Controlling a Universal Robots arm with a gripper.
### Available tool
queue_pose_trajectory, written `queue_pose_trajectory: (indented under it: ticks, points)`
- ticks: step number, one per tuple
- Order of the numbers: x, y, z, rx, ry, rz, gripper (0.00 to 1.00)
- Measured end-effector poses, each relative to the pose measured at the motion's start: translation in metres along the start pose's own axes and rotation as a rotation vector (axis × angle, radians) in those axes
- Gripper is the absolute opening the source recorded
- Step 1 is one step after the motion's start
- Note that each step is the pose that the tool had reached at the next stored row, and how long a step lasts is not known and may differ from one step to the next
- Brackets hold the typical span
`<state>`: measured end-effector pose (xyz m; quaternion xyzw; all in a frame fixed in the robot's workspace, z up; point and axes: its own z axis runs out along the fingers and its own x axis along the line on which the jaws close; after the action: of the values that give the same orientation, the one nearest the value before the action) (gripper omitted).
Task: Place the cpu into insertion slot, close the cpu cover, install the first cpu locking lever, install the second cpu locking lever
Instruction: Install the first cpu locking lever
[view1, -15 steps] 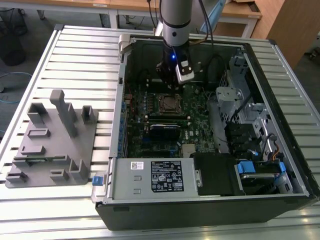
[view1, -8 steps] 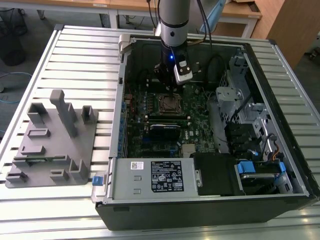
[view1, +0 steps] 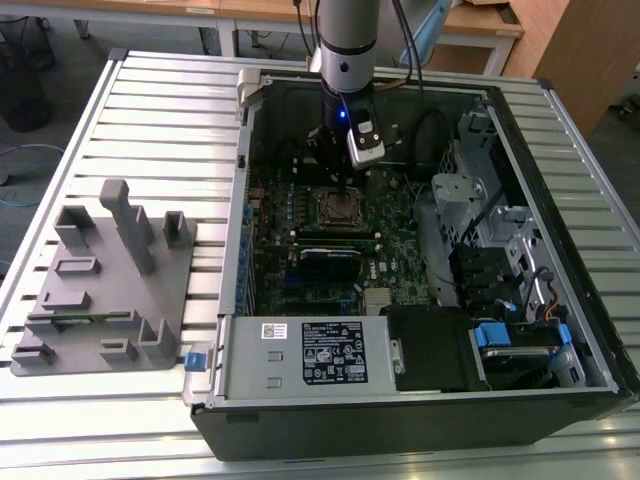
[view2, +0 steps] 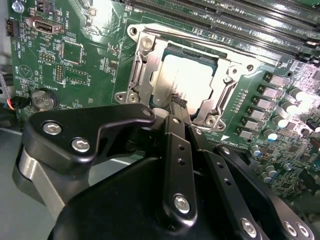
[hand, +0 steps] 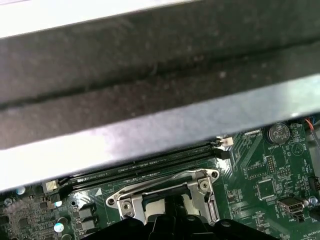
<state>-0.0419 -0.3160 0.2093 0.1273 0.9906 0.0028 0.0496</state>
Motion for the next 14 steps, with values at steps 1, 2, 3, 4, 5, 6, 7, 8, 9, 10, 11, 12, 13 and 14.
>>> queue_pose_trajectory:
  ticks: [1, 2, 3, 4, 5, 6, 7, 8, 9, 10, 11, 12, 13, 14]
  points:
    - [0.0000, -0.0002, 0.0000, 0.0017, 0.0001, 0.000, 0.11]
    - [-0.0001, -0.0005, 0.0000, 0.0034, 0.0004, 0.000, 0.11]
    - [-0.0003, -0.0012, 0.0000, 0.0048, 0.0009, 0.000, 0.11]
    - [-0.0005, -0.0019, 0.0000, 0.0060, 0.0016, -0.001, 0.11]
    - [-0.0008, -0.0029, 0.0000, 0.0071, 0.0025, -0.001, 0.11]
    - [-0.0010, -0.0040, 0.0001, 0.0081, 0.0032, -0.001, 0.11]
    - [-0.0013, -0.0049, 0.0001, 0.0092, 0.0039, -0.001, 0.11]
    - [-0.0015, -0.0057, 0.0001, 0.0100, 0.0047, -0.001, 0.11]
    - [-0.0015, -0.0060, 0.0001, 0.0100, 0.0049, -0.001, 0.11]
    - [-0.0016, -0.0059, 0.0001, 0.0101, 0.0050, -0.001, 0.11]
    - [-0.0015, -0.0060, 0.0001, 0.0101, 0.0050, -0.001, 0.11]
    - [-0.0015, -0.0060, 0.0001, 0.0102, 0.0051, -0.001, 0.11]
    - [-0.0016, -0.0060, 0.0001, 0.0102, 0.0051, -0.001, 0.11]
    - [-0.0016, -0.0060, 0.0001, 0.0102, 0.0051, -0.001, 0.11]
